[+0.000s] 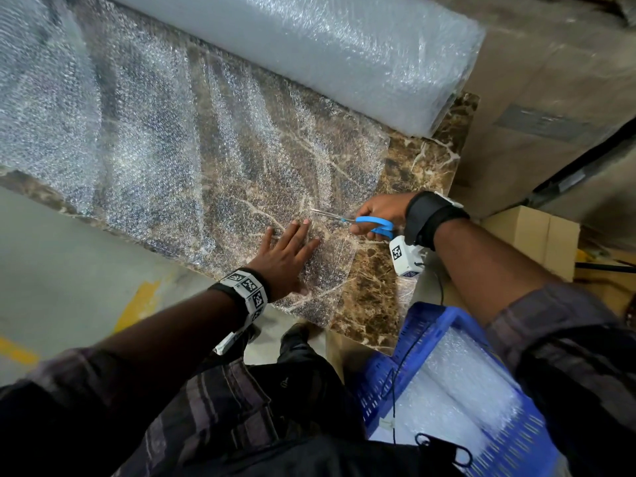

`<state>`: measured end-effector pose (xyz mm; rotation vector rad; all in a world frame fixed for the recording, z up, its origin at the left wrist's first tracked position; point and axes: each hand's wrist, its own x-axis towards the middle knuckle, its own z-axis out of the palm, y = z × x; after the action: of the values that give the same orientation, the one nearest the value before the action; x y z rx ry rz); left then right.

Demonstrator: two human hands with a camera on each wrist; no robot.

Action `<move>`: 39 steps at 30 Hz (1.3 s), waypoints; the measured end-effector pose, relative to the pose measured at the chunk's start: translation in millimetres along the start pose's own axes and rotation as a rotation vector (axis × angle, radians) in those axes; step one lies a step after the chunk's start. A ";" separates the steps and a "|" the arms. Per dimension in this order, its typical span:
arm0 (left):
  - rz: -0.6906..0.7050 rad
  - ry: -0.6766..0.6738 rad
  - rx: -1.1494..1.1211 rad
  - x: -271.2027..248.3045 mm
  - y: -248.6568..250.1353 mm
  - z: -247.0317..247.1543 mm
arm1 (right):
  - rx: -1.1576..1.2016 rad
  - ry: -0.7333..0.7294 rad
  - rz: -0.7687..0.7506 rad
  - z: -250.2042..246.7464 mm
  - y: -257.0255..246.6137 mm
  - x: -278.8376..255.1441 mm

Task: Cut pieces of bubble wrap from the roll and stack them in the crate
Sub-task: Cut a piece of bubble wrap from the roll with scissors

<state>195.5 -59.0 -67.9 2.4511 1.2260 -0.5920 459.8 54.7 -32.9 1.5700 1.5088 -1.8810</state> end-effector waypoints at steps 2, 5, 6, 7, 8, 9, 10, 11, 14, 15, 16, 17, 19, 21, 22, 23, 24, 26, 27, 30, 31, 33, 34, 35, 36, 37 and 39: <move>0.001 -0.008 -0.006 -0.6 0.3 -2.3 | -0.042 0.024 -0.012 1.4 -0.7 1.8; 0.004 -0.019 -0.017 -1.8 0.8 -5.2 | -0.066 0.035 -0.035 2.9 1.0 4.9; 0.004 -0.023 -0.020 -2.0 1.0 -5.9 | -0.084 0.047 -0.043 3.0 2.3 6.0; 0.004 -0.025 -0.023 -2.3 1.3 -6.8 | -0.108 0.059 -0.049 3.4 3.4 6.7; 0.003 -0.025 -0.025 -2.4 1.7 -7.1 | -0.129 0.068 -0.060 3.8 3.7 6.7; 0.002 -0.026 -0.025 -2.5 2.0 -7.4 | -0.134 0.073 -0.066 4.3 3.3 5.7; 0.001 -0.026 -0.026 -2.8 2.4 -7.7 | -0.122 0.069 -0.065 4.4 3.1 5.7; 0.000 -0.027 -0.030 -2.9 2.4 -8.0 | -0.104 0.059 -0.057 5.0 2.4 5.6; 0.000 -0.029 -0.038 -3.4 2.6 -8.8 | 0.009 0.032 -0.025 4.3 0.9 4.7; -0.001 -0.029 -0.042 -3.6 2.3 -9.0 | 0.044 0.015 -0.019 4.1 -0.7 3.7; -0.001 -0.031 -0.049 -3.5 2.6 -9.0 | 0.070 -0.006 -0.012 3.9 -1.3 3.3; -0.002 -0.032 -0.057 -3.4 2.7 -9.1 | 0.079 -0.023 0.003 3.4 -2.7 3.0; -0.003 -0.031 -0.065 -3.6 2.9 -9.3 | 0.072 -0.038 0.026 2.9 -5.7 3.4; -0.003 -0.028 -0.070 -3.8 3.0 -9.6 | 0.056 -0.031 0.031 1.0 -5.6 7.8; -0.003 -0.025 -0.074 -3.8 3.0 -9.2 | 0.048 -0.029 0.023 0.2 -6.0 9.2; -0.003 -0.021 -0.078 -3.5 2.8 -8.5 | 0.031 -0.032 0.013 0.4 -6.9 10.4; -0.005 -0.017 -0.079 -3.2 2.6 -7.3 | 0.007 -0.030 0.003 0.4 -7.6 11.6; -0.012 -0.014 -0.074 -2.4 2.2 -4.8 | -0.045 -0.024 -0.007 -0.2 -11.7 10.9; -0.015 -0.014 -0.072 -2.2 2.2 -3.8 | -0.053 -0.028 -0.004 -1.2 -13.4 9.2; -0.014 -0.005 -0.067 -2.2 2.4 -3.3 | -0.100 -0.055 0.004 -8.5 -12.5 2.3; -0.012 -0.001 -0.068 -2.4 2.3 -4.1 | -0.119 -0.060 0.008 -11.0 -10.5 -0.4; -0.012 0.007 -0.070 -2.4 2.2 -3.5 | -0.121 -0.065 0.021 -14.2 -6.4 -3.4; -0.013 0.009 -0.073 -2.4 2.3 -3.1 | -0.109 -0.067 0.027 -14.3 -6.1 -4.6; -0.015 0.006 -0.076 -2.4 2.7 -3.1 | -0.092 -0.069 0.035 -13.4 -7.0 -4.8; -0.018 0.002 -0.078 -2.2 2.9 -2.9 | -0.066 -0.071 0.044 -11.6 -8.7 -4.2; -0.021 -0.001 -0.079 -2.0 3.2 -3.1 | -0.041 -0.071 0.052 -9.3 -11.2 -3.1; -0.025 0.001 -0.075 -1.9 3.6 -3.1 | -0.008 -0.078 0.044 -6.1 -15.1 1.5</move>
<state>198.0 -60.9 -63.9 2.3785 1.2579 -0.5414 451.5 66.7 -25.4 1.4964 1.4358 -1.8874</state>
